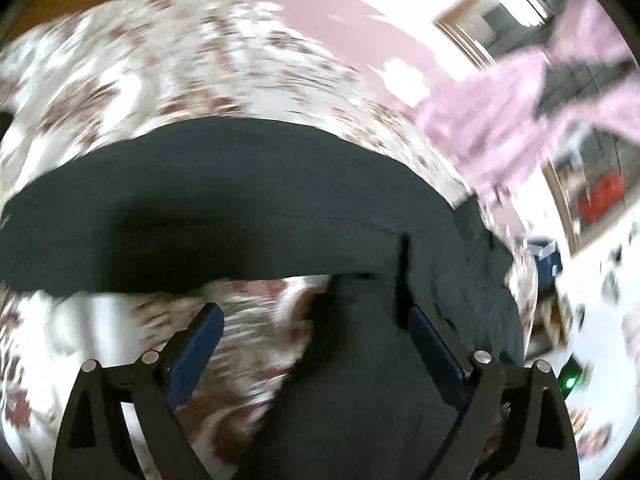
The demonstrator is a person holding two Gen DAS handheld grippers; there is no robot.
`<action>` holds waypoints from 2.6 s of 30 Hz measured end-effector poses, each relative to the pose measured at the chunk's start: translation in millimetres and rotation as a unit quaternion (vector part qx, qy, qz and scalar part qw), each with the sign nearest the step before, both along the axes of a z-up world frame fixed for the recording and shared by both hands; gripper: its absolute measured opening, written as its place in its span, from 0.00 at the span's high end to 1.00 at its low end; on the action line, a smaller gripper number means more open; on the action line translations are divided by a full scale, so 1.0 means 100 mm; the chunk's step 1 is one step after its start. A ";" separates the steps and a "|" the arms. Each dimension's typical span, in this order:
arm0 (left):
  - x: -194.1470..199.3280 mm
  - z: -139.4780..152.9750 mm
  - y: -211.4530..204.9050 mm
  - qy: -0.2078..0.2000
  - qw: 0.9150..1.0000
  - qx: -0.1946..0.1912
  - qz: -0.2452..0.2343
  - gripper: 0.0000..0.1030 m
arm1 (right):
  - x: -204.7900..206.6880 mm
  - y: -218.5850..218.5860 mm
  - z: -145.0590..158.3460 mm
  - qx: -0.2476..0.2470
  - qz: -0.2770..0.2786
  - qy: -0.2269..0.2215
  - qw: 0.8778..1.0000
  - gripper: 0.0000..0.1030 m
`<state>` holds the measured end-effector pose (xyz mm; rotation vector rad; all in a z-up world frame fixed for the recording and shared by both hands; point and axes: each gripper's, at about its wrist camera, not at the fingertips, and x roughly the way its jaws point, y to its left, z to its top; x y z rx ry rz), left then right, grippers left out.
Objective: Fold large clothes
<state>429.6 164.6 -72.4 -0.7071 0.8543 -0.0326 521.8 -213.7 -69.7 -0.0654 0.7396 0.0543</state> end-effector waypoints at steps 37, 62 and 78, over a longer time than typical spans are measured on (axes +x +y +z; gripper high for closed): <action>0.53 1.82 -0.35 -0.158 0.948 0.272 0.043 0.94 | -0.41 -0.39 0.25 0.045 -0.032 -0.030 0.998 0.06; 0.32 0.43 -3.06 -0.062 0.862 0.205 -0.460 0.69 | -1.04 -1.92 -0.03 0.085 -0.144 -0.020 0.986 0.06; 0.25 0.44 -1.62 -0.047 0.941 0.209 -0.264 0.16 | -0.82 -0.84 0.21 0.048 0.012 -0.059 0.997 0.06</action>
